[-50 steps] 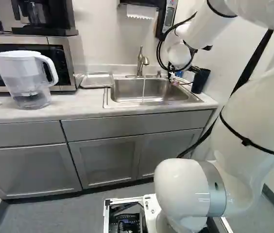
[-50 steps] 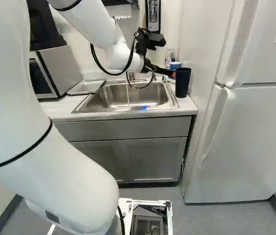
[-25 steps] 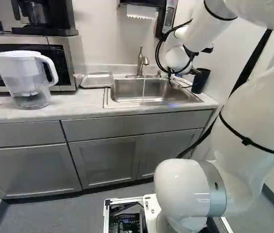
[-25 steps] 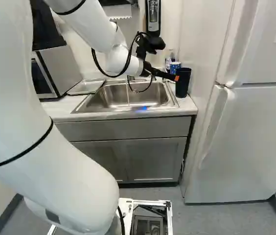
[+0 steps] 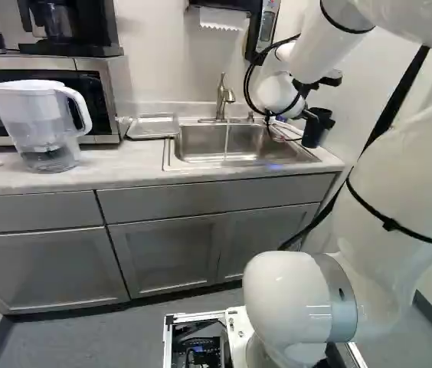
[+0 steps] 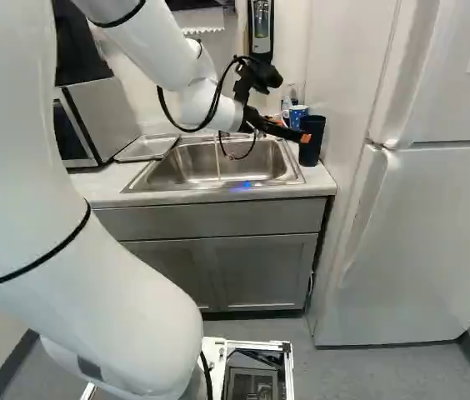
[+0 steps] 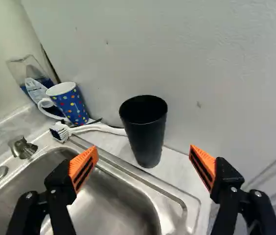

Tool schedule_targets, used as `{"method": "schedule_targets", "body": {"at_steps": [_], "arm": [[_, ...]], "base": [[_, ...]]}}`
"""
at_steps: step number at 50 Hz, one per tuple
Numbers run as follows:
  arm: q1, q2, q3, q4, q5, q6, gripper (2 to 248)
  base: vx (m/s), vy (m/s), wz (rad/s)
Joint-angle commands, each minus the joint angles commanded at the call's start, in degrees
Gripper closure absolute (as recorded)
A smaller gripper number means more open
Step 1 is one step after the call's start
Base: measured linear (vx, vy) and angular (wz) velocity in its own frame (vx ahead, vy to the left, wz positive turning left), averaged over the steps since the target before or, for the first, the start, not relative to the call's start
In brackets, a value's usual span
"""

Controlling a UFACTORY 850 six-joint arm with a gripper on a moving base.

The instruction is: Rinse the cup and place it in the tray

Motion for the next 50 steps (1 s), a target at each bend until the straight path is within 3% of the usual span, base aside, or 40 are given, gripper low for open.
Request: {"method": "schedule_targets", "body": {"at_steps": [50], "arm": [[0.5, -3.7, -1.9, 5.1, 5.8, 0.0, 3]], "base": [[0.000, 0.000, 0.000]]}}
